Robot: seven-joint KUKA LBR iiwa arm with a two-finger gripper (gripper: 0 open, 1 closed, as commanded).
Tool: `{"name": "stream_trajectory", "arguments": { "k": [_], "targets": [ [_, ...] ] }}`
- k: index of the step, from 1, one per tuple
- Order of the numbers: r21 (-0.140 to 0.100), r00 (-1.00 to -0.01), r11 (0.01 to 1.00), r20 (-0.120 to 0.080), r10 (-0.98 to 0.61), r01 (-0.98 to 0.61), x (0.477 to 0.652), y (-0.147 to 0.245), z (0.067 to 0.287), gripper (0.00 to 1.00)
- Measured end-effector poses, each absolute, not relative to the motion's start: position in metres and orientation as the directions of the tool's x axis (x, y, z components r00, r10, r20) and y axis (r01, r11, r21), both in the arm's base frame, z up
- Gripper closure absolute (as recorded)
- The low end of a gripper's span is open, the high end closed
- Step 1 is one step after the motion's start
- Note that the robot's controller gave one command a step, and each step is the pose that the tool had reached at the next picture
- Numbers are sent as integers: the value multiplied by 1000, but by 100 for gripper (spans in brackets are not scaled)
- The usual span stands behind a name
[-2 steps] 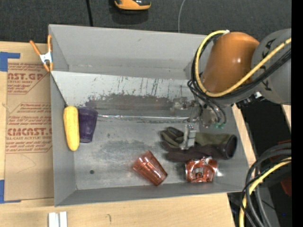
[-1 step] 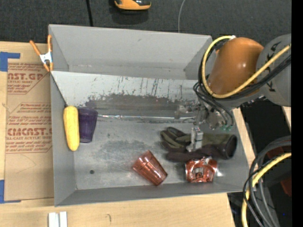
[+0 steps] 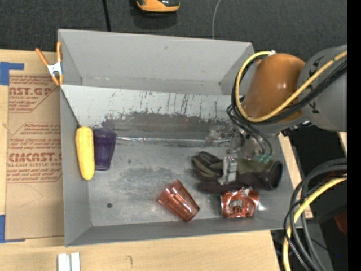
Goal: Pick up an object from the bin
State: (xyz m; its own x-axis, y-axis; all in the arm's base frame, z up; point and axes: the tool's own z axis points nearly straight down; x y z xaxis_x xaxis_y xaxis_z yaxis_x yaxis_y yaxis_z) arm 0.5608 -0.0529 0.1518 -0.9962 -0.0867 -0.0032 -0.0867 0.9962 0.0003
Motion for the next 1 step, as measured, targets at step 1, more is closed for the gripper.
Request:
{"name": "stream_trajectory", "arguments": {
  "k": [1],
  "targets": [
    [1,-1000,1000,-4,12,12,569,-62,117,0]
  ]
}}
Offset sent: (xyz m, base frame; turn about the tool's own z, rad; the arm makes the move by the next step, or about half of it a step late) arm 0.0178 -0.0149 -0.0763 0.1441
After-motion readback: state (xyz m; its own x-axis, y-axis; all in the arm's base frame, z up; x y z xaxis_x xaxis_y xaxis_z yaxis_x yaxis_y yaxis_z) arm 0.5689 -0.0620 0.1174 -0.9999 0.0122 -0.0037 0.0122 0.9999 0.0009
